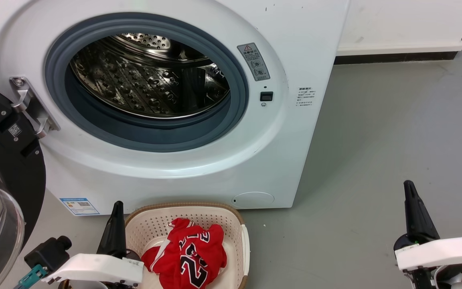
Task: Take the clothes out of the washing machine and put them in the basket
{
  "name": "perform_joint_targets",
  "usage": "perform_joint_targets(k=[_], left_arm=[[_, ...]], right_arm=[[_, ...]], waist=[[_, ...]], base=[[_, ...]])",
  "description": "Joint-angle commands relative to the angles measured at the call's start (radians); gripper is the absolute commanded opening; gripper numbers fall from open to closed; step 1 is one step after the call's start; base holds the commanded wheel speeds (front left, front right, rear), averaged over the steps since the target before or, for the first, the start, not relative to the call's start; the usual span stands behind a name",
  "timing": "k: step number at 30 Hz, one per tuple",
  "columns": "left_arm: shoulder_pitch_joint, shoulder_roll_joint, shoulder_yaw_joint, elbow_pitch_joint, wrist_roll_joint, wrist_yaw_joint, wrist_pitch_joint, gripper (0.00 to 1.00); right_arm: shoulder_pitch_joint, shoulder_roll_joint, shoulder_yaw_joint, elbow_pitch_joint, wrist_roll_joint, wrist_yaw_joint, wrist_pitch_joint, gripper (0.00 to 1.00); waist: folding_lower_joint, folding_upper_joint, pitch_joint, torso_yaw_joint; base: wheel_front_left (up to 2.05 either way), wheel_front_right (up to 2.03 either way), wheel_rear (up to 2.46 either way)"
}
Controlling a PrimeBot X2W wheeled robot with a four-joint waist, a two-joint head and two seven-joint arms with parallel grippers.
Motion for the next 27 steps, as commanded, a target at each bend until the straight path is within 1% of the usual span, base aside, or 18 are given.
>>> perform_joint_targets(k=[1,4,8,9,10,16,27], left_arm=[[-0.029,0.005,0.006,-0.004,-0.044,-0.007,0.007,0.0],[-0.034,0.006,0.009,0.004,-0.101,-0.011,0.019,0.0],[-0.038,0.007,0.011,0.01,-0.142,-0.015,0.028,0.0],[-0.042,0.007,0.013,0.014,-0.169,-0.016,0.034,0.0],[-0.042,0.007,0.013,0.014,-0.169,-0.016,0.034,0.0],[-0.052,0.008,0.02,0.028,-0.257,-0.023,0.055,0.0],[-0.067,0.009,0.031,0.048,-0.385,-0.032,0.086,0.0]], right_arm=[[-0.026,-0.01,0.0,-0.003,0.047,0.0,0.008,0.0],[-0.031,-0.011,0.0,0.006,0.108,0.0,0.021,0.0],[-0.034,-0.012,-0.001,0.012,0.151,0.0,0.03,0.0],[-0.037,-0.012,-0.002,0.016,0.18,0.0,0.036,0.0],[-0.037,-0.012,-0.002,0.016,0.18,0.0,0.036,0.0],[-0.042,-0.013,-0.004,0.031,0.273,0.0,0.057,0.0],[-0.053,-0.014,-0.008,0.051,0.409,0.0,0.088,0.0]], waist=[[-0.0001,-0.0001,-0.001,0.0],[-0.0001,-0.0001,-0.004,0.0],[-0.0001,-0.0001,-0.006,0.001],[-0.0001,-0.0001,-0.007,0.001],[-0.0001,-0.0001,-0.007,0.001],[-0.0001,-0.0001,-0.011,0.001],[-0.0001,-0.0001,-0.018,0.002]], base=[[0.0,0.0,0.0],[0.0,0.0,0.0],[0.0,0.0,0.0],[0.0,0.0,0.0],[0.0,0.0,0.0],[0.0,0.0,0.0],[0.0,0.0,0.0]])
